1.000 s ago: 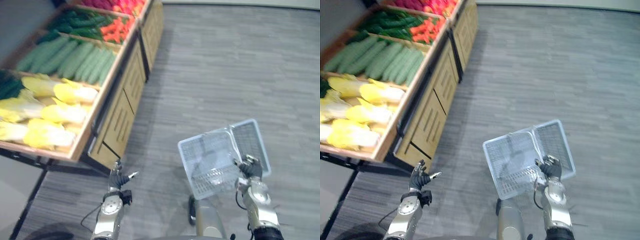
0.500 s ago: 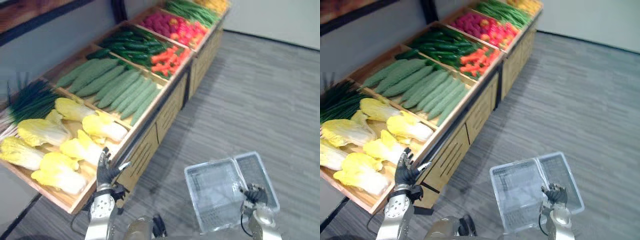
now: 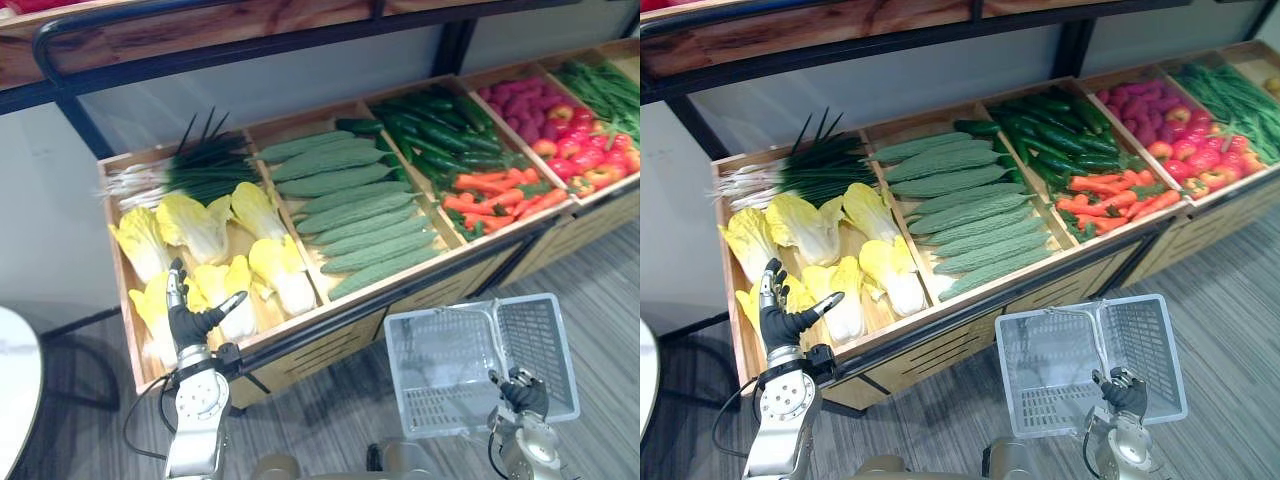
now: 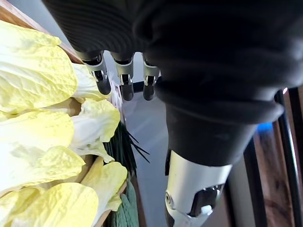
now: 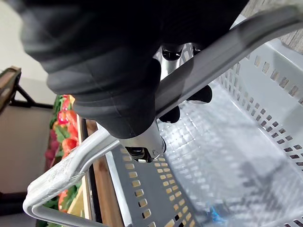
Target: Pick vegetable in the basket
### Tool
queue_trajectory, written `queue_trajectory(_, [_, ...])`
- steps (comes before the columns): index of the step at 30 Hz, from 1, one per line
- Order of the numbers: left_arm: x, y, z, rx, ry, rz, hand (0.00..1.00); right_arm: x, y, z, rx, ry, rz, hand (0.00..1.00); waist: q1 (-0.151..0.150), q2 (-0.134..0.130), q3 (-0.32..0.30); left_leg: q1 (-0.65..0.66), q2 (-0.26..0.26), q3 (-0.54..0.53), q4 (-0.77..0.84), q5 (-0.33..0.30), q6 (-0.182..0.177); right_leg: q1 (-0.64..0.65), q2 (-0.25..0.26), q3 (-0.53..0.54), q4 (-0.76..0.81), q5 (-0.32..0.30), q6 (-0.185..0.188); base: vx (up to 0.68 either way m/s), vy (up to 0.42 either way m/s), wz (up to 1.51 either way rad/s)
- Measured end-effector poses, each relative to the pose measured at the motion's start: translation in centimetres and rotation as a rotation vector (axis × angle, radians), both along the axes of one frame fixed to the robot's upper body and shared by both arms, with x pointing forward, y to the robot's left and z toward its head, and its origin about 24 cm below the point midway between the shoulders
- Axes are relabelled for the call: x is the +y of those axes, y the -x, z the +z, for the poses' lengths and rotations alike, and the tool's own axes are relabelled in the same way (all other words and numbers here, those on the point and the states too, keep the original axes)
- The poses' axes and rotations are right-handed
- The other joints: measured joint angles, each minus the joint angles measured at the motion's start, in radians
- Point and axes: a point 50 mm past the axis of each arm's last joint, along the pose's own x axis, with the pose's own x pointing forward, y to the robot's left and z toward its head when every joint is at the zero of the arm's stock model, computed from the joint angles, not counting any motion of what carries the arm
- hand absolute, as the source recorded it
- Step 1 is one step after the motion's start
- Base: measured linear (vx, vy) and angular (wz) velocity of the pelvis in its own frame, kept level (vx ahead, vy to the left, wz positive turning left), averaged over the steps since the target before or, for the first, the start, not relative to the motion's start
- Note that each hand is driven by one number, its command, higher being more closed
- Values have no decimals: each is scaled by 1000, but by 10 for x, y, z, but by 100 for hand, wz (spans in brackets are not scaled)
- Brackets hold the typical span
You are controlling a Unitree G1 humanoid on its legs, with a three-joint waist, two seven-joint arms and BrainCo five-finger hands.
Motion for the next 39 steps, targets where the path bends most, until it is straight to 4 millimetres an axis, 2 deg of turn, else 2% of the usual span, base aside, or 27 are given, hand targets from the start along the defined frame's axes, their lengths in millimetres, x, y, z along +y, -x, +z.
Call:
queue_trajectory(5, [3,-4,-14,89,-55,-20,0,7,1,-3,4,-24,22,100,0,2,-2,-21,-6,28,-21,17,2,-3,-11,-2,-49,1,-5,-54,-6,6])
queue_trajectory(8, [10,-2,-30,197,-109,-5,0,15,3,-7,7,-51,20,100,-1,-8,-11,-29,-6,52,-67,43,2,-20,-11,-1,-69,17,-15,-113,-13,-3])
queue_trajectory(15, [20,-8,-50,336,-191,9,0,16,3,-7,0,-65,31,100,-4,-23,-15,-43,-2,92,-127,72,-6,-57,-5,16,-93,46,-14,-47,-13,-8])
queue_trajectory(19, [24,-26,-46,334,-228,16,0,19,-1,-6,-15,-72,48,100,-6,-41,-13,-66,-6,109,-152,94,-9,-98,-4,29,-92,55,-12,14,-2,-10])
queue_trajectory(23, [22,-49,-36,309,-260,-3,0,23,-9,0,-53,-79,68,100,-14,-59,1,-101,-4,130,-154,111,-27,-139,-2,29,-101,66,-20,35,-3,-2])
queue_trajectory(25, [22,-59,-31,295,-277,3,0,25,-16,3,-69,-76,89,100,-26,-62,19,-108,-3,130,-154,117,-25,-142,-2,26,-104,69,-23,0,0,0])
queue_trajectory(30, [29,-88,-18,293,-328,44,0,30,-33,13,-126,-66,125,100,-28,-70,71,-138,-3,131,-180,156,-31,-174,-3,26,-125,101,-31,-37,-14,2])
queue_trajectory(31, [31,-91,-14,289,-343,47,100,30,-35,15,-138,-65,129,100,-28,-70,79,-146,-3,131,-181,156,-30,-181,-3,25,-126,103,-31,-64,-19,2])
queue_trajectory(39, [38,-113,8,253,-414,34,100,31,-44,24,-186,-67,151,100,-25,-72,125,-180,-5,143,-185,161,-20,-211,-6,30,-139,131,-20,-112,-14,1])
